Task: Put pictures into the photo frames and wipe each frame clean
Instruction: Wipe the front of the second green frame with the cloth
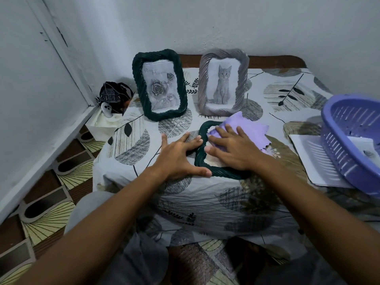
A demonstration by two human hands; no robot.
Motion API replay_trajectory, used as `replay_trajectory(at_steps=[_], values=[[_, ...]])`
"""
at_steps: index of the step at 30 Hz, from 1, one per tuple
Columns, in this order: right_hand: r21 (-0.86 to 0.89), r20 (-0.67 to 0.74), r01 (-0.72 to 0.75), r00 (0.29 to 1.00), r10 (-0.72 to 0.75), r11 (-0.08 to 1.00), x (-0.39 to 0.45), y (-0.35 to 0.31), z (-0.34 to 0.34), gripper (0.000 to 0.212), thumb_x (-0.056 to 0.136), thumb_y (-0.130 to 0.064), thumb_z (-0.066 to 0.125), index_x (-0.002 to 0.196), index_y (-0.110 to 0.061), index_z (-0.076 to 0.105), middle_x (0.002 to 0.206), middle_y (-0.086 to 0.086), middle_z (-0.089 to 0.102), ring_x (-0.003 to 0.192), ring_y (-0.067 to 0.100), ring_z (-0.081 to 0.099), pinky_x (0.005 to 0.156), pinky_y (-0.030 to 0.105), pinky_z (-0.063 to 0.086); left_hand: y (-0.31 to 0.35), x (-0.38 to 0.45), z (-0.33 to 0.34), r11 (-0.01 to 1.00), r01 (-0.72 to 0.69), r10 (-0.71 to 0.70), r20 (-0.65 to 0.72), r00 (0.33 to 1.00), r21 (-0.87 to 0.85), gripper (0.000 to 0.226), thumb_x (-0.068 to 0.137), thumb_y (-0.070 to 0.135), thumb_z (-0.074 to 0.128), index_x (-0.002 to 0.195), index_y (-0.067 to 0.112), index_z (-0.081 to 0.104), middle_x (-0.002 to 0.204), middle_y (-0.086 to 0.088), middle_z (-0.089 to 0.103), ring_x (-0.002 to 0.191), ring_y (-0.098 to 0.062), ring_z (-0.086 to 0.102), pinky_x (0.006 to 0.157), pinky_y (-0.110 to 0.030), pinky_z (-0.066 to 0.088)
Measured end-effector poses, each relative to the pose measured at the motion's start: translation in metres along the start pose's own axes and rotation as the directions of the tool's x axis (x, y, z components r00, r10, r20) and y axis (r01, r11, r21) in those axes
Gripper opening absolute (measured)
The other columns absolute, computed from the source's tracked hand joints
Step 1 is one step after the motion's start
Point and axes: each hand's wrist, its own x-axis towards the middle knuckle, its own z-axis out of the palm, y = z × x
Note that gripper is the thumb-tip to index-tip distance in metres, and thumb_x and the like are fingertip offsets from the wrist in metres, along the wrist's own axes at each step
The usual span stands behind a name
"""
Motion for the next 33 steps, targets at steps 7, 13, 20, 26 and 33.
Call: replay_trajectory(at_steps=[7,13,20,26,33], values=[[-0.050,-0.041,0.039,0.998,-0.041,0.998,-0.050,0.025,-0.001,0.096,0.072,-0.081,-0.010,0.150,-0.036,0.026,0.159,-0.006,0.016,0.148,0.018,0.003,0.119,0.041,0.000,-0.001,0.001,0.000,1.000,-0.001,0.001,0.009,1.000,0.008,0.120,0.040,0.093,0.044,0.144,0.035,0.036,0.151,0.017,0.032,0.144,-0.003,0.014,0.112,-0.061,-0.012],[-0.027,-0.042,0.038,0.998,-0.040,0.999,-0.016,0.007,-0.001,0.092,0.077,-0.080,0.003,0.150,-0.029,0.026,0.160,0.002,0.016,0.149,0.021,0.001,0.119,0.045,-0.003,0.000,0.001,0.000,1.000,-0.001,0.001,-0.001,1.000,0.012,0.120,0.039,0.093,0.044,0.143,0.035,0.038,0.150,0.018,0.034,0.144,-0.003,0.015,0.113,-0.061,-0.011],[0.009,-0.099,0.150,0.984,-0.148,0.989,-0.060,0.017,0.005,0.092,0.078,-0.080,-0.009,0.144,-0.037,0.037,0.154,-0.011,0.027,0.148,0.014,0.010,0.119,0.039,0.003,-0.001,0.001,0.002,1.000,0.002,-0.002,0.008,1.000,0.027,0.121,0.039,0.093,0.043,0.144,0.034,0.038,0.151,0.015,0.033,0.144,-0.004,0.015,0.113,-0.060,-0.012],[0.026,-0.079,0.172,0.982,-0.169,0.985,-0.039,0.004,0.007,0.097,0.074,-0.084,-0.005,0.146,-0.033,0.036,0.157,-0.004,0.022,0.148,0.018,0.005,0.119,0.042,-0.002,-0.001,0.002,0.001,0.999,0.003,-0.003,-0.001,1.000,0.035,0.121,0.038,0.093,0.043,0.143,0.034,0.039,0.150,0.017,0.034,0.144,-0.003,0.015,0.113,-0.061,-0.010],[0.041,-0.182,0.161,0.972,-0.151,0.986,-0.047,0.033,0.009,0.092,0.081,-0.080,-0.002,0.141,-0.030,0.045,0.152,-0.006,0.033,0.147,0.024,0.013,0.117,0.045,0.009,0.001,0.000,0.000,1.000,0.002,-0.002,0.012,1.000,0.024,0.120,0.039,0.092,0.048,0.144,0.034,0.037,0.151,0.016,0.032,0.145,-0.005,0.015,0.113,-0.060,-0.012]])
